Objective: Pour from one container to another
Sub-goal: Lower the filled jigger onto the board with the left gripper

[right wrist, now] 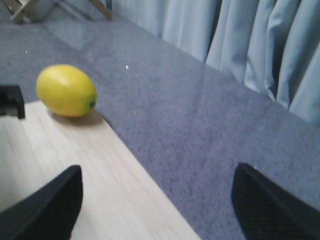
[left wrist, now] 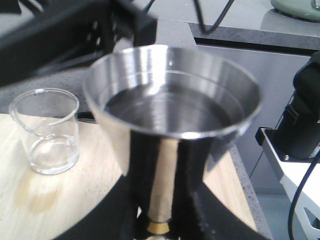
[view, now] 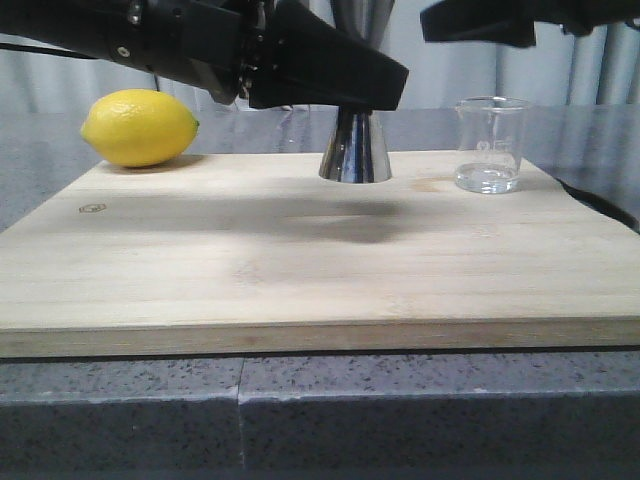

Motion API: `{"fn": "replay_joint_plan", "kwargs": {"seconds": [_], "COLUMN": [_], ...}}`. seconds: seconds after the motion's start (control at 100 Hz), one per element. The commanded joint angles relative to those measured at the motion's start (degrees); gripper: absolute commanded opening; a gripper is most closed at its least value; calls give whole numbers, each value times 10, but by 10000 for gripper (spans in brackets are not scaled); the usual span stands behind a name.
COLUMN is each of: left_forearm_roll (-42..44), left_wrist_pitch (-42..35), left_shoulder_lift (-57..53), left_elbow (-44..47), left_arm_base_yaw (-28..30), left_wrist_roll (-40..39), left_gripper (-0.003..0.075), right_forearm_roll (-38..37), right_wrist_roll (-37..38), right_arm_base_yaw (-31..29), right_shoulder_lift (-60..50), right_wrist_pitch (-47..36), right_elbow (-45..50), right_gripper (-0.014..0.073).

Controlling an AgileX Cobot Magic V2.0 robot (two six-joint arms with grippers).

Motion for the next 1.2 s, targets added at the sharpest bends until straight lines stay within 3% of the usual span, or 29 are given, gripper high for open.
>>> {"fn": "replay_joint_plan", "kwargs": {"seconds": [0.0, 0.34, 0.66, 1.19], "left_forearm_roll": [-55, -86, -87, -102], "left_wrist_pitch": [52, 42, 61, 61], "left_shoulder_lift": [-21, -21, -20, -20], "left_elbow": [-18, -18, -17, 59], "left_arm_base_yaw": [12, 61, 104, 110], "left_wrist_roll": [9, 70, 71, 113], "left_gripper": [-13, -13, -13, -13], "right_forearm_roll": [32, 32, 32, 32], "right_wrist_roll": [37, 59, 59, 59], "right_arm_base_yaw": [-3, -3, -3, -3], "right_shoulder_lift": [-41, -121, -146, -146], "right_wrist_pitch": [59, 81, 76, 51], "right_elbow": [-41, -75, -76, -76], "right_gripper": [555, 555, 555, 554]}}
